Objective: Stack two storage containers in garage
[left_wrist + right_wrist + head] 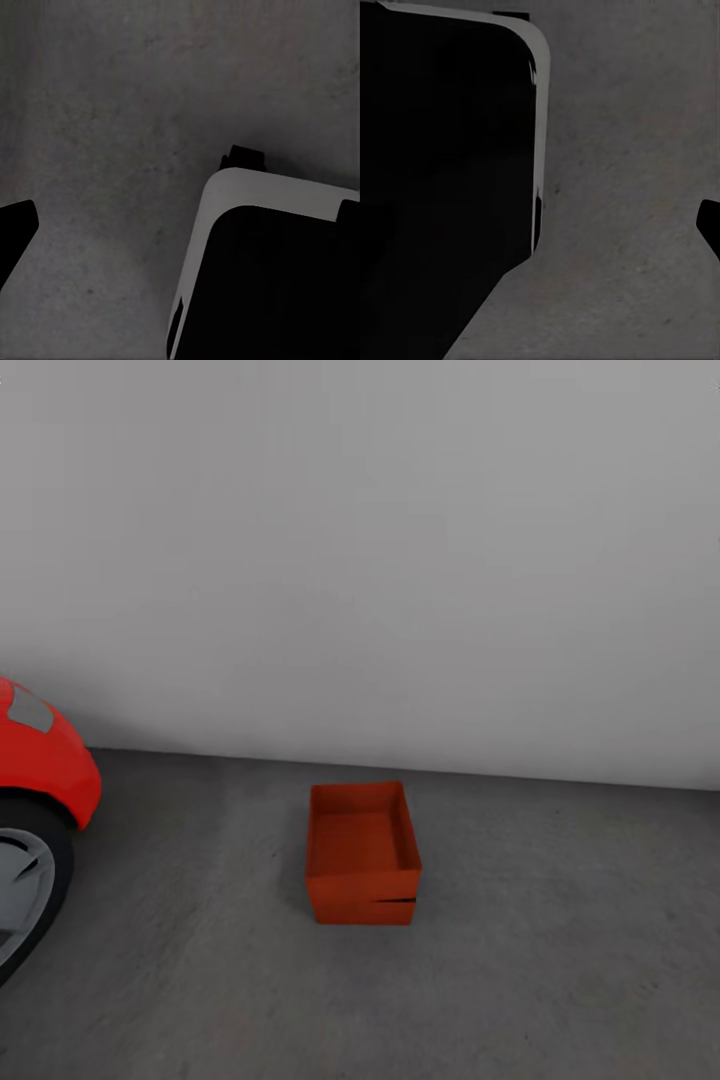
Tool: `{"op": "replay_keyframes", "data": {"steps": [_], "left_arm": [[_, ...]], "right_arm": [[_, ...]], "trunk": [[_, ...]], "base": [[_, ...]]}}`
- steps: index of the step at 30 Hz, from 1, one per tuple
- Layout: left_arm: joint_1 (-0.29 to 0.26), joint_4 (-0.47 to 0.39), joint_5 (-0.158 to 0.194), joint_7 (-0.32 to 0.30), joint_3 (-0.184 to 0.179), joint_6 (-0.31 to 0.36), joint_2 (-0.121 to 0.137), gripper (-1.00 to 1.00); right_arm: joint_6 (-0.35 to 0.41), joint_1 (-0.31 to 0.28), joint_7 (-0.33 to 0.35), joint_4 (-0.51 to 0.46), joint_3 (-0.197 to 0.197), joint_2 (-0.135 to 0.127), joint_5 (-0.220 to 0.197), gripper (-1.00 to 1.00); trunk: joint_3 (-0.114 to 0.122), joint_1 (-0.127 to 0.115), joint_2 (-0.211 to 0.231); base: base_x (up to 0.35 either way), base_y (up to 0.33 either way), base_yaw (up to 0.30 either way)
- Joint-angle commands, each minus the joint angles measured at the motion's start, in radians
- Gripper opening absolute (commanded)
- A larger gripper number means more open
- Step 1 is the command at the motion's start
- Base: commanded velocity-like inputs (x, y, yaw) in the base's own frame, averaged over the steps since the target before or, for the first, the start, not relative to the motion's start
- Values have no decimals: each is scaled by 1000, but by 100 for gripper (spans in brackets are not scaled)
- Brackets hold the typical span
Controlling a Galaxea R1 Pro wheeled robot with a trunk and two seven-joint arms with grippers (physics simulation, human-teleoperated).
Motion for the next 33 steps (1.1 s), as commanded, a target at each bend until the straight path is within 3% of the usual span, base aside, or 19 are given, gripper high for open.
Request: {"op": "replay_keyframes", "data": {"steps": [1, 33], "left_arm": [[-1, 1, 7, 2, -5, -3, 0, 100], [-1, 1, 8, 2, -5, -3, 0, 100]], "right_arm": [[-5, -1, 5, 3, 8, 0, -10, 100], [-15, -1, 9, 3, 8, 0, -10, 100]], "trunk": [[1, 0, -1], [53, 0, -1]], "base": [[0, 0, 0], [0, 0, 0]]}}
